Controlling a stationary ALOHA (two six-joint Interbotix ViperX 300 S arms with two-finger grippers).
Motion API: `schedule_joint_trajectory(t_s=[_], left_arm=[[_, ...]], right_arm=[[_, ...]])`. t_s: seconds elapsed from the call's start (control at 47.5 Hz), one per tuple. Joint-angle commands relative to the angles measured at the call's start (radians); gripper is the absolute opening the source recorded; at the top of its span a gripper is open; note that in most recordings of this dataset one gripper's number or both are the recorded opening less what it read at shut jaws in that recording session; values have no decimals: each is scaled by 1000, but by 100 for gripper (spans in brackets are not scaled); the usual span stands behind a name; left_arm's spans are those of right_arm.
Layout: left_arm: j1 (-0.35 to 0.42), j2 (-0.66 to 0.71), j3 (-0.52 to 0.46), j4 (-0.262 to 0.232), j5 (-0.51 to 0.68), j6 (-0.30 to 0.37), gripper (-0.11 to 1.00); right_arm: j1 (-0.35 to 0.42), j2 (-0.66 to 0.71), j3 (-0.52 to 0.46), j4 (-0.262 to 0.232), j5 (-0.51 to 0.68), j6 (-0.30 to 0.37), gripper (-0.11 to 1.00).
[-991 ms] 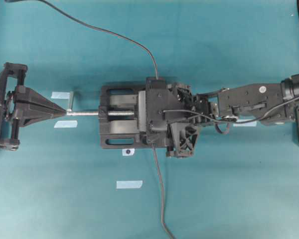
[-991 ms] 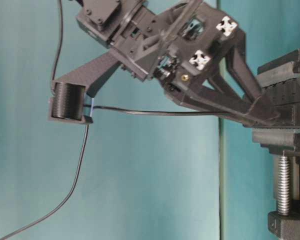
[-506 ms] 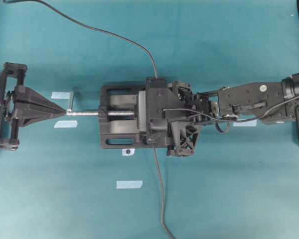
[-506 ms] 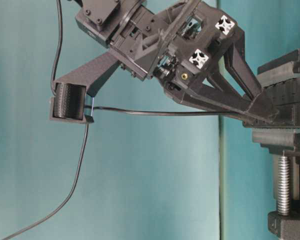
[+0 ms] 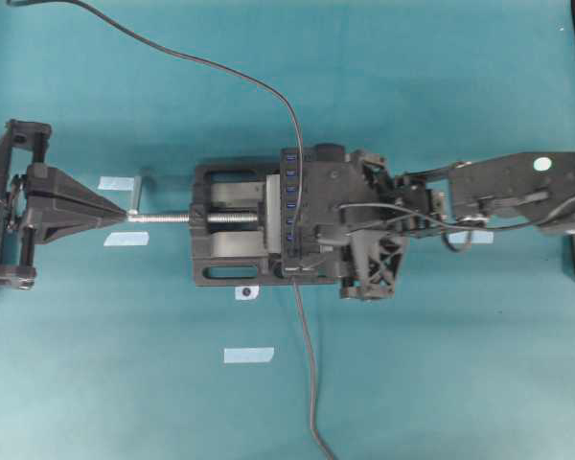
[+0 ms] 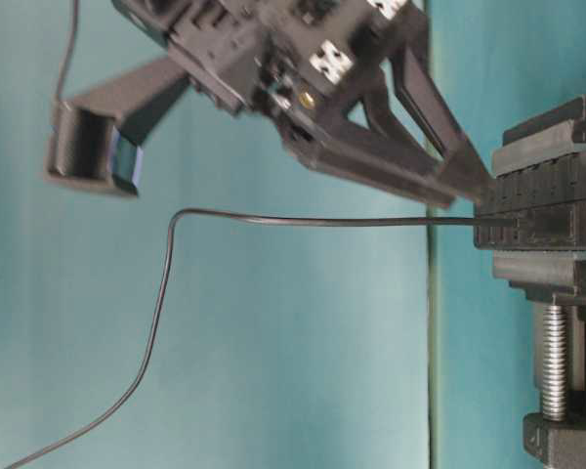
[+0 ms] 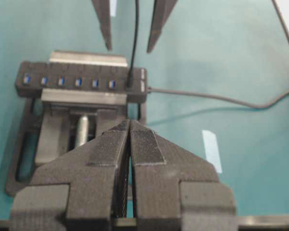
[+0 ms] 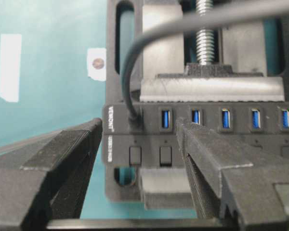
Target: Insert the USB into the front port of the fixed hub.
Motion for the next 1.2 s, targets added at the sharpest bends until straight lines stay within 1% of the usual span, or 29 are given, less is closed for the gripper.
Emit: schedule_joint_trajectory(t_s=[0.0,0.295,0.822,1.18], left_arm=[[-3,0,-11,2,-11,2,0],[-3,-5,-9,2,-11,2,0],[-3,-5,-12,2,-9,0,0],[-3,-5,-12,2,-11,0,0]], right_arm=[[3,-51,2,-2,-14,6,72],[9,-81,40,5,-41,8,72],[35,-78,41,6,-52,8,72],[37,-77,41,6,-52,8,72]])
